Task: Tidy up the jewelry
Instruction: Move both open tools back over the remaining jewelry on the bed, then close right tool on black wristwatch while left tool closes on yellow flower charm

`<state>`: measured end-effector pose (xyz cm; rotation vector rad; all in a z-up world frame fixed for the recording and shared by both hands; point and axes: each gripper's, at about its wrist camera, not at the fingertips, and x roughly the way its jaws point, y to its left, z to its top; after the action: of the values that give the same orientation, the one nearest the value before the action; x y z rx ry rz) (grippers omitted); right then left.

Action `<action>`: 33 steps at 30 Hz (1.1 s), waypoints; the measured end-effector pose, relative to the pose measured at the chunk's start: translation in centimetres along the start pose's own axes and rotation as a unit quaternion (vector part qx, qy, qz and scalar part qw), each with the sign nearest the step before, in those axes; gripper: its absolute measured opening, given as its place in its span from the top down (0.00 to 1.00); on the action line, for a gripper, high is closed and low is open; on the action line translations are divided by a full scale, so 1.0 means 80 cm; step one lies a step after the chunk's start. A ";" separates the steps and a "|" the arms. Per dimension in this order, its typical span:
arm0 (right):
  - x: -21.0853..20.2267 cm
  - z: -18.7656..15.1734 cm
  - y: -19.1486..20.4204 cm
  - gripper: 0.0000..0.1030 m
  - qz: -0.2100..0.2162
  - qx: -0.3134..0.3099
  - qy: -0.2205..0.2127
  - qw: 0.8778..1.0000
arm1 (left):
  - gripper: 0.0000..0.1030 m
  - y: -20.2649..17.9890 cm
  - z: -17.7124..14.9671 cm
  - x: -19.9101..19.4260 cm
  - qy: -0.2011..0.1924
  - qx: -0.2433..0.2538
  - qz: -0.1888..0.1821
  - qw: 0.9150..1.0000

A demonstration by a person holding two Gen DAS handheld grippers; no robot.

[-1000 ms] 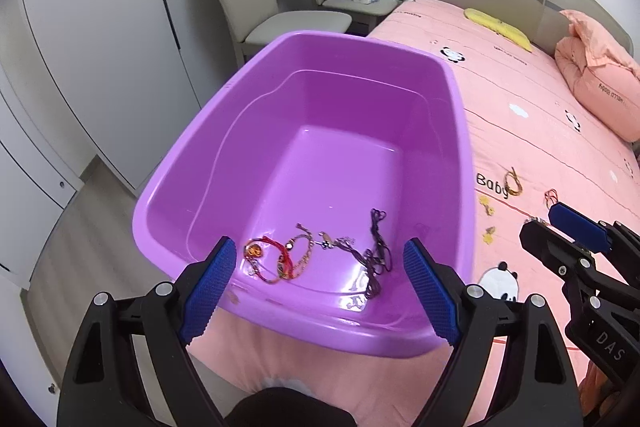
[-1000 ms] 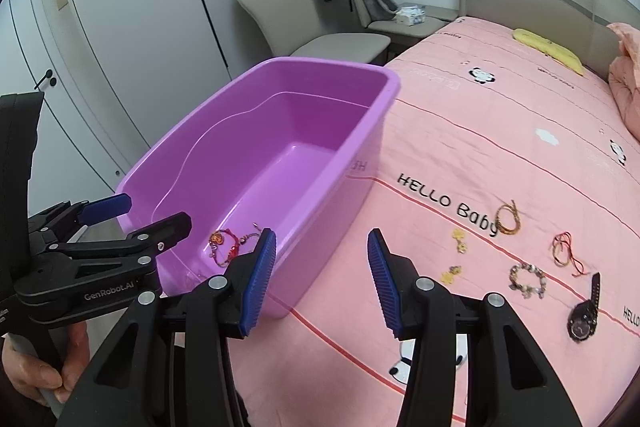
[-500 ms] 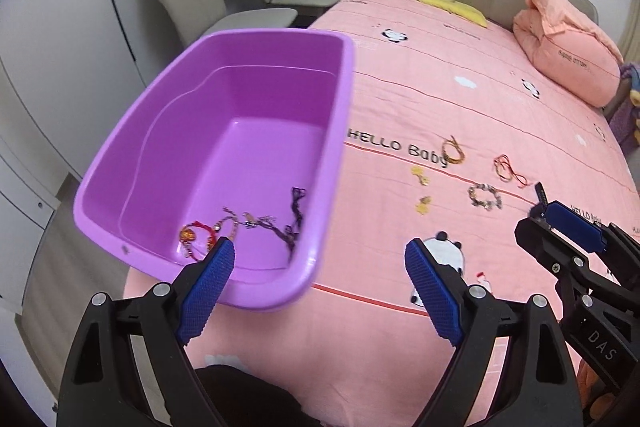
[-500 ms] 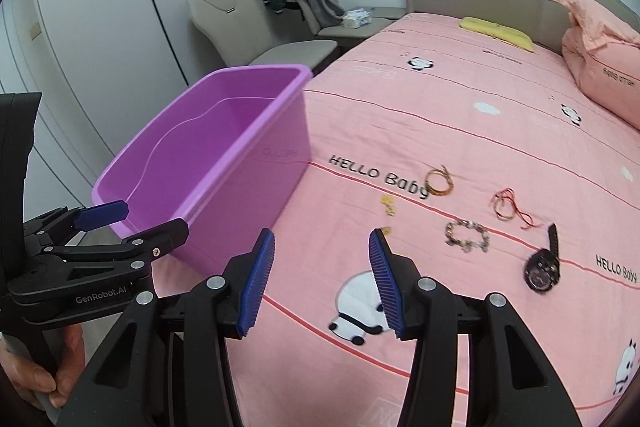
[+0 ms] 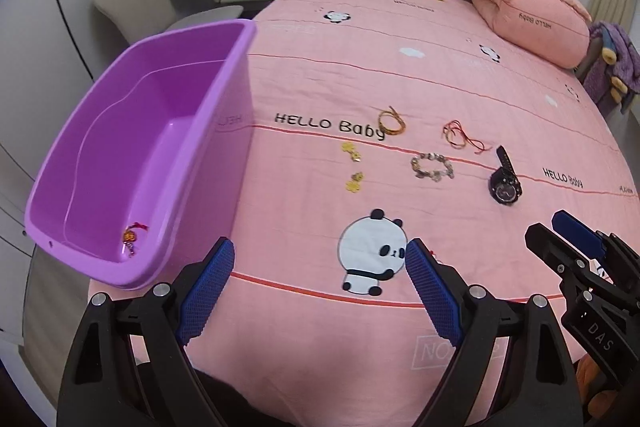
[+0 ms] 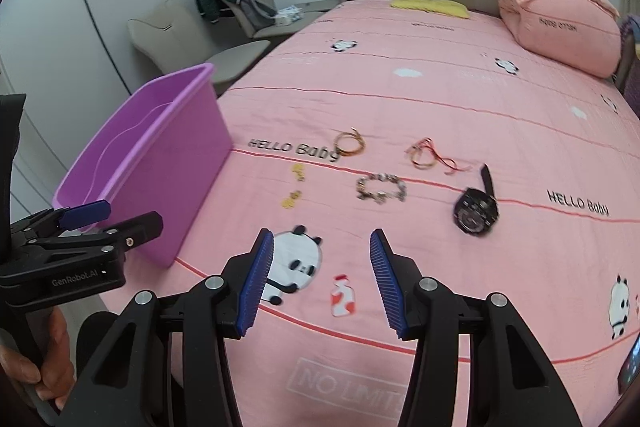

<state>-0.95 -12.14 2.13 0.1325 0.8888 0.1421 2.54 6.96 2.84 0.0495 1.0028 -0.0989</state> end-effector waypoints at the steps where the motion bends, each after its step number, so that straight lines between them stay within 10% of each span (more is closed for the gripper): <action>1: 0.000 -0.004 -0.010 0.53 -0.004 0.007 0.001 1.000 | 0.17 -0.006 -0.001 0.003 0.001 0.003 -0.001 1.000; 21: 0.054 -0.053 -0.157 0.52 -0.087 0.083 0.014 0.993 | 0.16 -0.061 -0.003 0.119 0.017 -0.009 -0.002 1.000; 33: 0.130 -0.042 -0.199 0.29 -0.105 0.109 0.023 0.988 | 0.14 -0.050 0.016 0.200 0.023 -0.028 0.016 0.999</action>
<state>4.01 -25.76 -10.69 0.2384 0.9583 -0.1498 11.74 1.87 -9.98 0.0164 1.0494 -0.0392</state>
